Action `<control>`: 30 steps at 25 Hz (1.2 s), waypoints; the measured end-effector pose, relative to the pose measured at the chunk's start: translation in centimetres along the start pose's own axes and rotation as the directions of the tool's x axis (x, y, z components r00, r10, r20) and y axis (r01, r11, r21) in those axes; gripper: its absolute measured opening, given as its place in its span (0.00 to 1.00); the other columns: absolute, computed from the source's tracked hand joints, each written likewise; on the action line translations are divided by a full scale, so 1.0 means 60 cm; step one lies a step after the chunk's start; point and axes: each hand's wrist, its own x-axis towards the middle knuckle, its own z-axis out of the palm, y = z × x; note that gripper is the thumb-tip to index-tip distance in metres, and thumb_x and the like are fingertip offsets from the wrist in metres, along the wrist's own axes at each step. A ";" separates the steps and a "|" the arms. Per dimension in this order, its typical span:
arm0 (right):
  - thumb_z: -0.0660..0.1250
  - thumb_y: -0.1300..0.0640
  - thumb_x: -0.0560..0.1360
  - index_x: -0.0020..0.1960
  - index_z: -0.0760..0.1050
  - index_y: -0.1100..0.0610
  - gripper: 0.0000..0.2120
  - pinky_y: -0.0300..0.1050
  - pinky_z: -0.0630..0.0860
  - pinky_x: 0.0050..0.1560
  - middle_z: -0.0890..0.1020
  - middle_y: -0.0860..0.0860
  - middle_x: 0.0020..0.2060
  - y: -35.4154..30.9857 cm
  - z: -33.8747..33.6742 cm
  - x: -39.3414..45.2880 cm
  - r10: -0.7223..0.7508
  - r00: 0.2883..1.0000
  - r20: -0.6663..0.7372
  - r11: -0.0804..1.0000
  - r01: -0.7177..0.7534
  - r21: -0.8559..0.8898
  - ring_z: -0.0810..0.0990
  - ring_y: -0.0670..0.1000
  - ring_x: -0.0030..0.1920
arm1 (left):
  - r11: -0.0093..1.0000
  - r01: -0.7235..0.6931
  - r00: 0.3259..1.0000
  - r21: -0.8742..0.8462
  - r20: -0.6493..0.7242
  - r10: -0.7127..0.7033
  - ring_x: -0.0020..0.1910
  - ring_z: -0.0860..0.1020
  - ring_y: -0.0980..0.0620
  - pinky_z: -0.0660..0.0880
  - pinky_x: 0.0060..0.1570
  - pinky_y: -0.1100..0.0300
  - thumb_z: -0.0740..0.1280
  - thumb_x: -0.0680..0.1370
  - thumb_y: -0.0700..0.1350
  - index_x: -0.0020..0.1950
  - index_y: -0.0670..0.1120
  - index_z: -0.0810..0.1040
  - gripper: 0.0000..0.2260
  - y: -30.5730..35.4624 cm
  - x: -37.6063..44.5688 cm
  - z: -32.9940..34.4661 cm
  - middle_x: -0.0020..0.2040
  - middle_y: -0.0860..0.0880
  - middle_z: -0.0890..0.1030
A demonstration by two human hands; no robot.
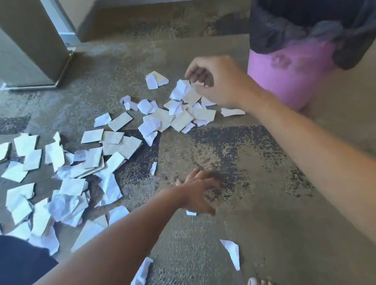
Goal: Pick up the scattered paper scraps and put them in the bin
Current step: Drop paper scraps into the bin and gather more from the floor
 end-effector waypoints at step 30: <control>0.58 0.51 0.82 0.51 0.68 0.55 0.07 0.48 0.78 0.32 0.73 0.50 0.48 0.046 0.243 -0.325 -0.573 0.128 0.809 0.543 0.799 0.259 0.79 0.51 0.44 | 0.985 -0.060 0.977 -0.161 -0.213 0.025 0.44 0.77 0.56 0.73 0.45 0.66 0.70 0.74 0.37 0.48 0.44 0.83 0.05 -0.070 -0.054 0.062 0.42 0.55 0.78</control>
